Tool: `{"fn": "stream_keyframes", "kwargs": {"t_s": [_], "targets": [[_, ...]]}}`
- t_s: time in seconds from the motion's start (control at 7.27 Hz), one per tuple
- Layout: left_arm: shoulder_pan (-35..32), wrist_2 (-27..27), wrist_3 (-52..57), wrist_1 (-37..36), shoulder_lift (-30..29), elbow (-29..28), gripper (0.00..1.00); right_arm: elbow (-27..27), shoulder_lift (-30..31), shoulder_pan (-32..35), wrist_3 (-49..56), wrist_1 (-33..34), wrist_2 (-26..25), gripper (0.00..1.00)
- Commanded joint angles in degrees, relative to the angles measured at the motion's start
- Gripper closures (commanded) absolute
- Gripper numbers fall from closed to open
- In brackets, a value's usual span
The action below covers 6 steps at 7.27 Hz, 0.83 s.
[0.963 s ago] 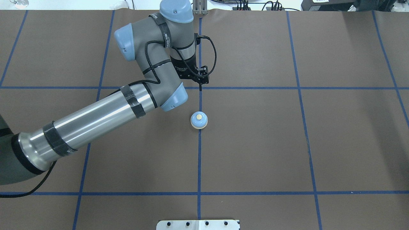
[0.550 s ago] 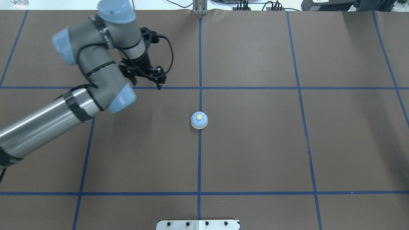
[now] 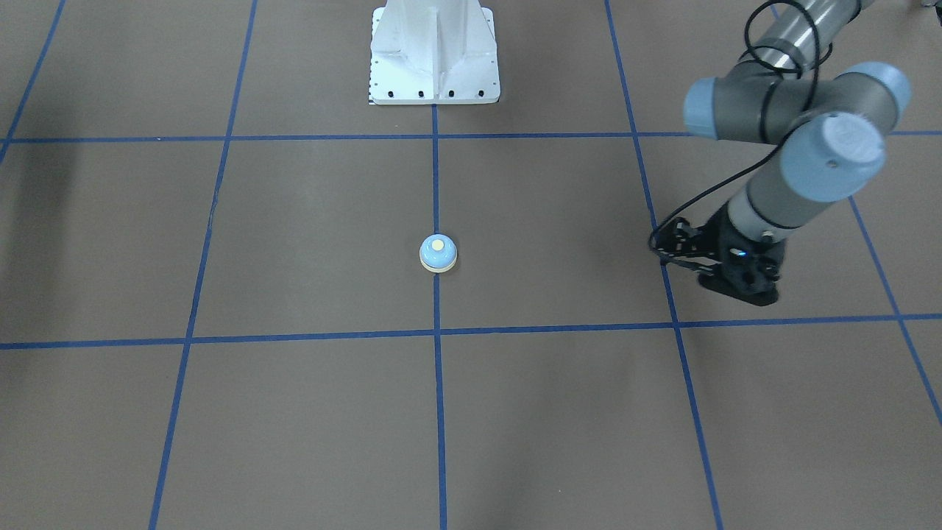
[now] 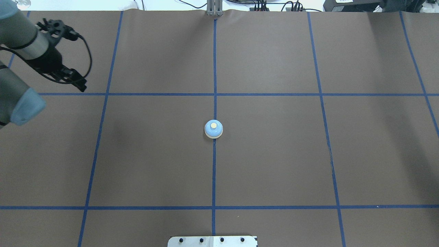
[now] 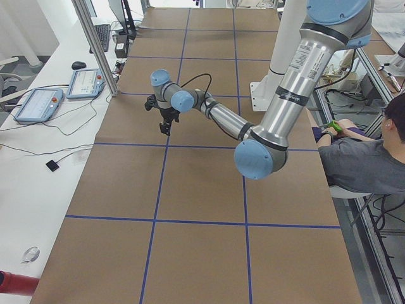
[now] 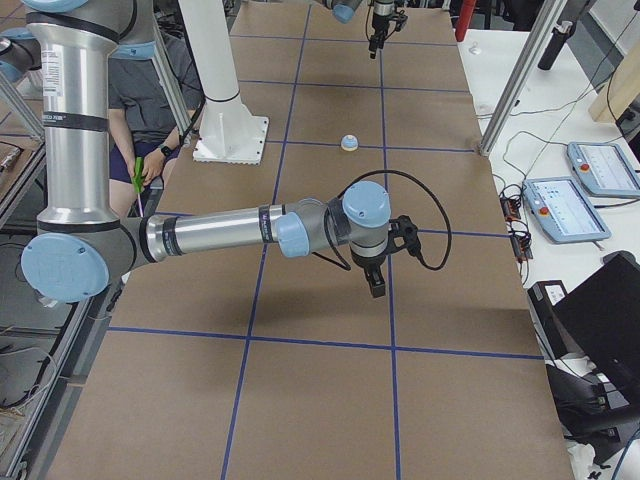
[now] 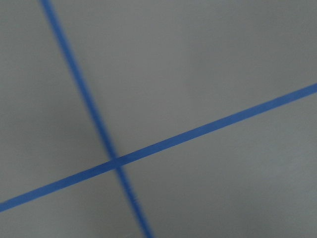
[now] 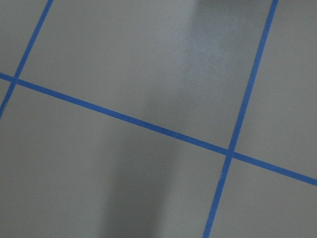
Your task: Place and press bell with both arms
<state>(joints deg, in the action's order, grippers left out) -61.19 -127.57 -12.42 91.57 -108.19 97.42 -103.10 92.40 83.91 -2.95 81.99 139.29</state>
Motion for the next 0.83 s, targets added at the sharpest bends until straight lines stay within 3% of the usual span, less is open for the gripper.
{"fn": "stream_keyframes", "kwargs": {"t_s": [0.0,0.28,0.55,0.69], "targets": [[-12.7,-0.2,21.0,0.6,11.7,2.9,0.0,-3.2,-0.9,-5.8,-14.0,-3.5,0.2,0.0],[-18.7,-0.2,21.4,-0.1,16.8,1.6,0.0,-5.4,-3.3,-11.1,-25.0,-5.0,-0.8,0.0],[-26.4,-0.3,22.9,-0.4,19.0,0.1,0.0,-7.9,-6.2,-16.5,-36.1,-4.9,-5.6,0.0],[-27.0,-0.2,22.9,-0.4,21.9,0.9,0.0,-8.3,-8.5,-20.0,-41.6,-4.7,-9.5,0.0]]}}
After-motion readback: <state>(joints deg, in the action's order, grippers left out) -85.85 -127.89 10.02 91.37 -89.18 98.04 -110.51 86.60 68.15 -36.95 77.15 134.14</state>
